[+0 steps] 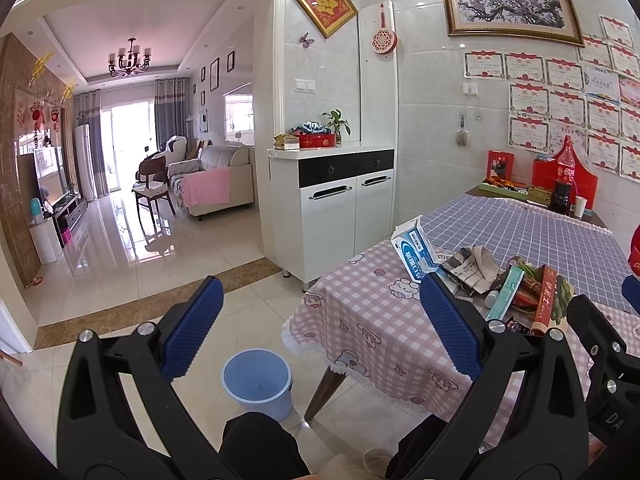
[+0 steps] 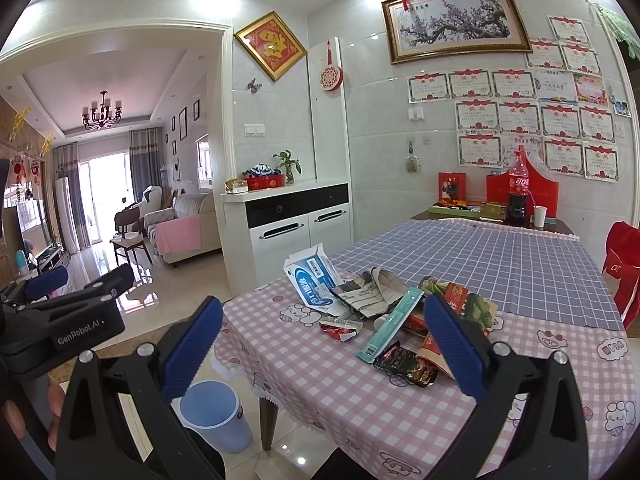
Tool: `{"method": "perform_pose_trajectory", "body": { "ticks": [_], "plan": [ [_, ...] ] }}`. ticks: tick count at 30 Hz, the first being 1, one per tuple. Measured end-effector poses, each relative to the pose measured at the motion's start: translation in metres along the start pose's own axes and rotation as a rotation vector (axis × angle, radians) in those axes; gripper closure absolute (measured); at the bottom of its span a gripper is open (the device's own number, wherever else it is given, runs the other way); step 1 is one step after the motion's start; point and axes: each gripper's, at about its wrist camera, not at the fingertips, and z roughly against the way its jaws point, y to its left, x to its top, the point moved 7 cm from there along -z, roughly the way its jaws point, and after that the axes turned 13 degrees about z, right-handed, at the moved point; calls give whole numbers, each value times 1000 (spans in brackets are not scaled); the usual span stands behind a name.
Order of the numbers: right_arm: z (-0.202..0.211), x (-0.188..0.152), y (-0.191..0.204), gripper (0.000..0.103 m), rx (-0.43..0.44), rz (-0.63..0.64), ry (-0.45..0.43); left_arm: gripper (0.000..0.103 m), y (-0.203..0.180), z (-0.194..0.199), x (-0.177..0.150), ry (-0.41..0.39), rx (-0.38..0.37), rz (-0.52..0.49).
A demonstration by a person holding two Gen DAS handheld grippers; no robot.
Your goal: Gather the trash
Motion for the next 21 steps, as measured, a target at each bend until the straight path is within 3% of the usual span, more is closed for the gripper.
{"method": "perform_pose_trajectory", "body": {
  "ticks": [21],
  "plan": [
    [-3,-5,2,4,7,-3,10,7,0,0,1,3,-1,-4]
  ]
}}
